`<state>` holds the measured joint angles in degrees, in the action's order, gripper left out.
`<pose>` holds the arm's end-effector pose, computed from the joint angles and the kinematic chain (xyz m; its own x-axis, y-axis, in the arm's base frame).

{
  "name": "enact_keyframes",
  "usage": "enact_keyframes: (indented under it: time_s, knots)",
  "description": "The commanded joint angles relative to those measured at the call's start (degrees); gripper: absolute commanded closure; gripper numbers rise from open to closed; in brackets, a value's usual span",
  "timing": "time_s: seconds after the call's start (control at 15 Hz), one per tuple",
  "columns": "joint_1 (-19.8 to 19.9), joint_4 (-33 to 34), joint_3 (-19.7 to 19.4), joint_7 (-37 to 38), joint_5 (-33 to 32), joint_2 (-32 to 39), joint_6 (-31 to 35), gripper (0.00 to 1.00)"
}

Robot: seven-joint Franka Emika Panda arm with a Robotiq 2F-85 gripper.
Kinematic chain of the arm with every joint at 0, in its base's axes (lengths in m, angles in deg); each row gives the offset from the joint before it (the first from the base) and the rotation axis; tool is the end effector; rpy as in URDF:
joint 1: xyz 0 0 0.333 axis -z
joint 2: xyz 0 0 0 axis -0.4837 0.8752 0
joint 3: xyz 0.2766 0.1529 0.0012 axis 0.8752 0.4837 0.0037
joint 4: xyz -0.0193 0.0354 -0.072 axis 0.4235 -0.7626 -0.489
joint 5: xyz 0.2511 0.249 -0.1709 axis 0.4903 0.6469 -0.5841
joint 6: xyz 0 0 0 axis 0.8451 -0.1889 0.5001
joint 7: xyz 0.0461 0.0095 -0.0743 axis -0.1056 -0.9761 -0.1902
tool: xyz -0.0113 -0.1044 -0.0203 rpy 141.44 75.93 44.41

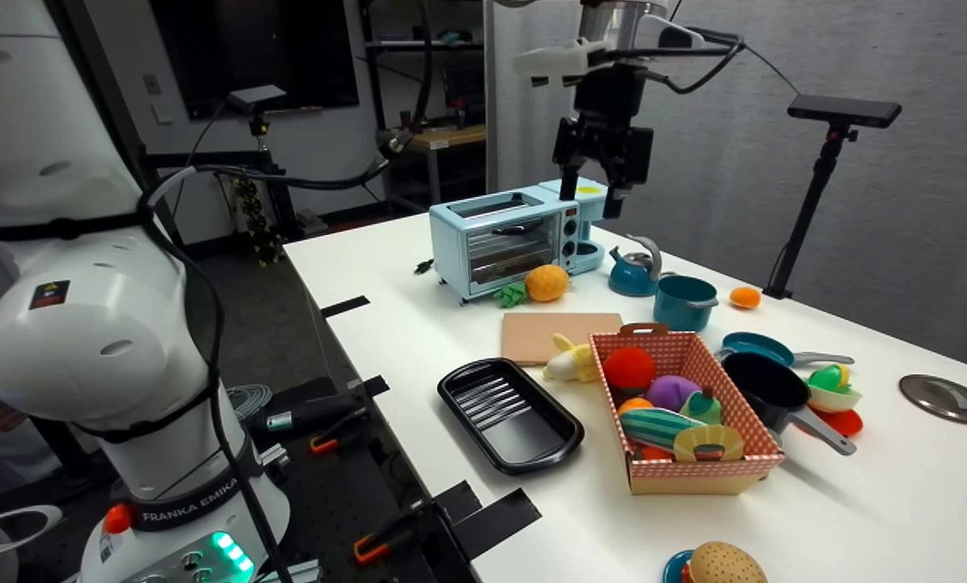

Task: Pick the green object in the basket and put it on the tray

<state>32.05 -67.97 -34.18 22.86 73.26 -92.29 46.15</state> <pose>0.5291 -0.0780 0.4975 0.9820 -0.1513 -0.1129 -0.1489 -0.9884 0.0287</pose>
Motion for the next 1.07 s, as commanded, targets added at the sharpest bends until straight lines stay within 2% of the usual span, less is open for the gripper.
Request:
enact_keyframes:
  time_s: [0.0,0.53,1.0]
  knots:
    - [1.2,3.7,-0.7,-1.8,-0.1,4.2,2.4,0.0]
    - [2.8,8.3,-1.4,-4.3,0.6,11.8,5.5,0.0]
    - [4.7,13.0,-1.8,-4.8,2.1,18.5,5.1,0.0]
